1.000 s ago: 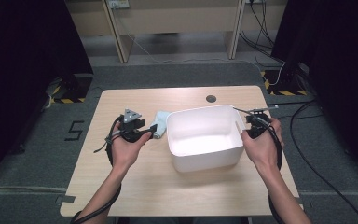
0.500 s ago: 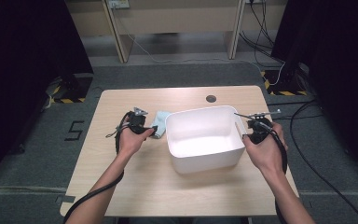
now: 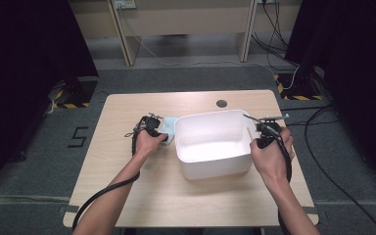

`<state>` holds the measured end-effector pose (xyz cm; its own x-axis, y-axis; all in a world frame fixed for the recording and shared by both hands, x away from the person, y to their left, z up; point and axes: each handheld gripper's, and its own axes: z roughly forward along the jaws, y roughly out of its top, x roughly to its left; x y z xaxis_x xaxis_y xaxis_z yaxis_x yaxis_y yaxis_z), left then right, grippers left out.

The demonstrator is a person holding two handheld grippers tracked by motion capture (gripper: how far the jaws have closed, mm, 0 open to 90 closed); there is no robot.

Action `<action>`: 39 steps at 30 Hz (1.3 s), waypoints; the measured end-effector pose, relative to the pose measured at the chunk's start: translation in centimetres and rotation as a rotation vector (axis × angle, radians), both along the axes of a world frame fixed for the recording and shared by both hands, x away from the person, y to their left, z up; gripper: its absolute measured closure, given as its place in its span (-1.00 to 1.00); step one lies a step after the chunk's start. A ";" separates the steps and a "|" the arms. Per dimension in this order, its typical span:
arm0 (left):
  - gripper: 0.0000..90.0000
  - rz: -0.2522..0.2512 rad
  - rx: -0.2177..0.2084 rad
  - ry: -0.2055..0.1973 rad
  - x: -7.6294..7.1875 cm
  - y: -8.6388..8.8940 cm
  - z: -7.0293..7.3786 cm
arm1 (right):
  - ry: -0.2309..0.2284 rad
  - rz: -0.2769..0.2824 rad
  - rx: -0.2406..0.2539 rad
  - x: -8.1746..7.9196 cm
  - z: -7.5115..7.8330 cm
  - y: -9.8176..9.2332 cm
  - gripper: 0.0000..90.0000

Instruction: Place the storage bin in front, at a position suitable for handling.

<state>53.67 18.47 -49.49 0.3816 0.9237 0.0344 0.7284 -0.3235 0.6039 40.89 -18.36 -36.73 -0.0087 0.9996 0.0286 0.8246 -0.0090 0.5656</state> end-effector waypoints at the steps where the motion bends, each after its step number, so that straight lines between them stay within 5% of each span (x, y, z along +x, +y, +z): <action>1: -0.30 0.000 0.000 0.000 0.0 0.0 0.0 | -0.004 -0.003 0.007 0.0 0.0 0.0 0.94; 10: -0.30 0.007 -0.063 -0.038 0.0 -0.1 0.9 | -0.094 0.146 0.166 -1.2 0.0 -3.0 0.54; 12: -0.34 -0.002 -0.061 -0.024 0.1 -0.4 0.9 | -0.115 0.163 0.168 -1.6 -0.1 -3.8 0.48; 15: -0.38 -0.005 -0.050 -0.002 0.4 -0.8 0.1 | -0.118 0.207 0.246 -2.1 -0.6 -4.5 0.45; 27: -0.48 0.014 -0.104 0.059 1.3 -0.8 -0.5 | -0.130 0.248 0.225 -2.4 -0.9 -3.4 0.46; 31: -0.32 0.025 -0.099 0.061 1.4 -0.9 -0.4 | -0.129 0.246 0.238 -2.5 -1.0 -3.6 0.46; 39: 0.47 0.024 -0.169 0.085 1.3 -1.0 -0.1 | -0.118 0.245 0.257 -2.3 -1.2 -3.7 0.44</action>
<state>55.01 17.50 -49.56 0.3539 0.9227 -0.1532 0.7858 -0.2044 0.5837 38.59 -22.08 -37.89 -0.2646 0.9279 0.2627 0.7492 0.0263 0.6618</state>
